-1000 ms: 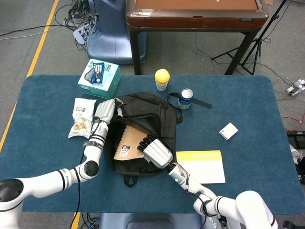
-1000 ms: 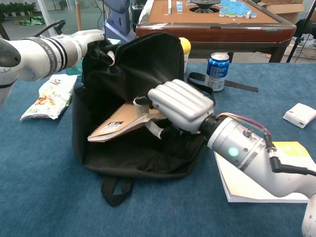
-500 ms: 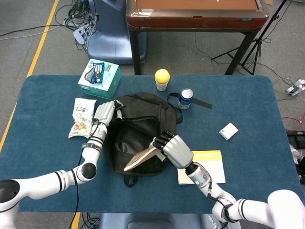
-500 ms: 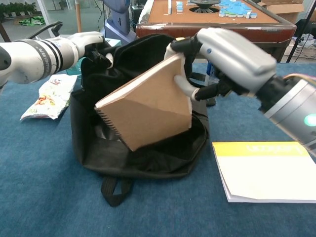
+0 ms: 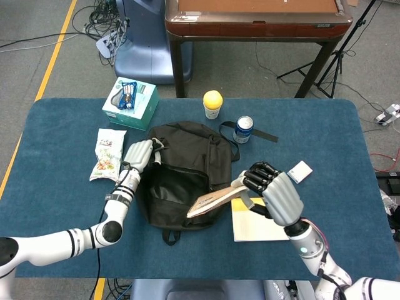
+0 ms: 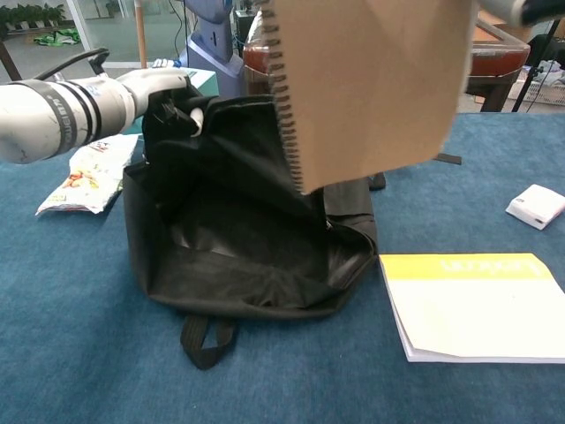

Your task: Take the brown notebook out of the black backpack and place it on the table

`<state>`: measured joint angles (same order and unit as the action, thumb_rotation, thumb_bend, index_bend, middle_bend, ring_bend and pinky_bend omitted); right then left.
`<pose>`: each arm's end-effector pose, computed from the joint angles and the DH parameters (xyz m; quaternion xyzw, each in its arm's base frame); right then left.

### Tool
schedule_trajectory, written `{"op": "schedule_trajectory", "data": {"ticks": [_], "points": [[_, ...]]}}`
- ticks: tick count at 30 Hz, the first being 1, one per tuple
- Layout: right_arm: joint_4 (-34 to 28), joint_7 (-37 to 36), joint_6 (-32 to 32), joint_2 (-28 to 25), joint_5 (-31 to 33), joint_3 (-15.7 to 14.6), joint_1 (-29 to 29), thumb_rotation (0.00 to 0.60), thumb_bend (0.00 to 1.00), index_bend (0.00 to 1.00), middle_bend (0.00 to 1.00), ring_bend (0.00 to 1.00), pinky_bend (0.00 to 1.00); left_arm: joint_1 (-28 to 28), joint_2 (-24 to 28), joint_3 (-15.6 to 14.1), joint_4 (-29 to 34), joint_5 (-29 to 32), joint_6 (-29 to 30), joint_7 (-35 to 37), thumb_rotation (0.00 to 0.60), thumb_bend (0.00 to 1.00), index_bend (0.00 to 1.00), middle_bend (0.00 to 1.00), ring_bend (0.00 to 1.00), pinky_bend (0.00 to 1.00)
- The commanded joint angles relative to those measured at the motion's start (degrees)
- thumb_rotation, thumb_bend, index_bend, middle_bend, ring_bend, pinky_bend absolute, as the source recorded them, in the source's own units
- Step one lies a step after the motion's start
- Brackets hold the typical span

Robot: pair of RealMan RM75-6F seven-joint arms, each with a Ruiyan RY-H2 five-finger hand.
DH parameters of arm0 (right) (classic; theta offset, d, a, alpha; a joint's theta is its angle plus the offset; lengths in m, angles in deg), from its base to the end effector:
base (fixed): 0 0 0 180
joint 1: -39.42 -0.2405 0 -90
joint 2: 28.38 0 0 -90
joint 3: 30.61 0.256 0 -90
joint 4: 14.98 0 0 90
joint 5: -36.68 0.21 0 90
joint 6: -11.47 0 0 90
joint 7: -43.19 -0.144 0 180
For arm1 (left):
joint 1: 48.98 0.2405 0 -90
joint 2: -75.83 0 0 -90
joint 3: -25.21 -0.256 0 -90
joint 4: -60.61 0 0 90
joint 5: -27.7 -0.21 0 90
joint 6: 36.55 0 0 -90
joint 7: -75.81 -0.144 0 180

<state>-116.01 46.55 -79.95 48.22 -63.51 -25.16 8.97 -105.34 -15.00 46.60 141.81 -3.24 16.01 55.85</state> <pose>-0.1162 -0.2537 0.1065 0.6249 -0.2354 0.6612 0.3419 -0.0885 0.4155 -0.0036 -0.6122 -0.5361 -0.4034 0.4183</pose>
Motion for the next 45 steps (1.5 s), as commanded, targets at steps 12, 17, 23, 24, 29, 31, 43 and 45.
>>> {"op": "schedule_trajectory", "data": {"ticks": [12, 17, 23, 24, 29, 31, 43, 45], "points": [[-4.49, -1.09, 0.81, -10.44, 5.16, -0.34, 6.82, 0.600, 0.55, 0.89, 0.61, 0.55, 0.42, -0.19, 8.02, -3.26, 12.26, 2.06, -2.50, -2.90, 0.600, 0.29, 0.02, 0.00, 0.00, 0.09], [-4.29, -1.61, 1.65, -10.65, 5.65, -0.82, 8.10, 0.600, 0.55, 0.89, 0.61, 0.55, 0.42, 1.06, 11.72, -3.94, 16.10, 1.17, -1.43, -1.89, 0.481, 0.22, 0.00, 0.00, 0.00, 0.08], [-2.95, -2.33, 4.33, -9.54, 7.27, -1.47, 8.89, 0.600, 0.55, 0.89, 0.61, 0.55, 0.42, 3.98, 16.23, -4.88, 19.25, -1.25, -0.50, 1.28, 0.353, 0.21, 0.02, 0.00, 0.00, 0.08], [-2.80, -2.52, 4.77, -9.41, 7.53, -1.51, 8.93, 0.600, 0.55, 0.89, 0.61, 0.55, 0.42, 4.45, 16.82, -5.00, 19.56, -1.82, -0.36, 1.81, 0.320, 0.21, 0.02, 0.00, 0.00, 0.08], [-2.23, -3.77, 7.16, -8.75, 8.97, -1.52, 8.94, 0.600, 0.55, 0.89, 0.61, 0.55, 0.42, 6.45, 19.35, -5.32, 20.01, -4.08, 0.89, 4.02, 0.287, 0.20, 0.02, 0.00, 0.00, 0.08], [-1.93, -3.97, 8.69, -8.40, 9.97, -1.37, 8.65, 0.600, 0.55, 0.89, 0.61, 0.55, 0.42, 7.05, 19.92, -5.33, 19.86, -4.48, 1.02, 5.02, 0.281, 0.20, 0.02, 0.00, 0.00, 0.08], [5.69, 0.68, 19.66, -0.97, 20.90, 4.46, 2.78, 0.600, 0.54, 0.70, 0.46, 0.43, 0.42, 7.74, 20.50, -6.47, 19.10, -4.97, 0.65, 6.22, 0.284, 0.20, 0.02, 0.00, 0.00, 0.08], [6.25, 1.87, 21.31, -0.20, 23.04, 5.76, 1.59, 0.600, 0.51, 0.53, 0.37, 0.34, 0.38, 7.93, 20.69, -6.49, 19.16, -5.01, 0.91, 6.45, 0.283, 0.20, 0.02, 0.00, 0.00, 0.08]]}}
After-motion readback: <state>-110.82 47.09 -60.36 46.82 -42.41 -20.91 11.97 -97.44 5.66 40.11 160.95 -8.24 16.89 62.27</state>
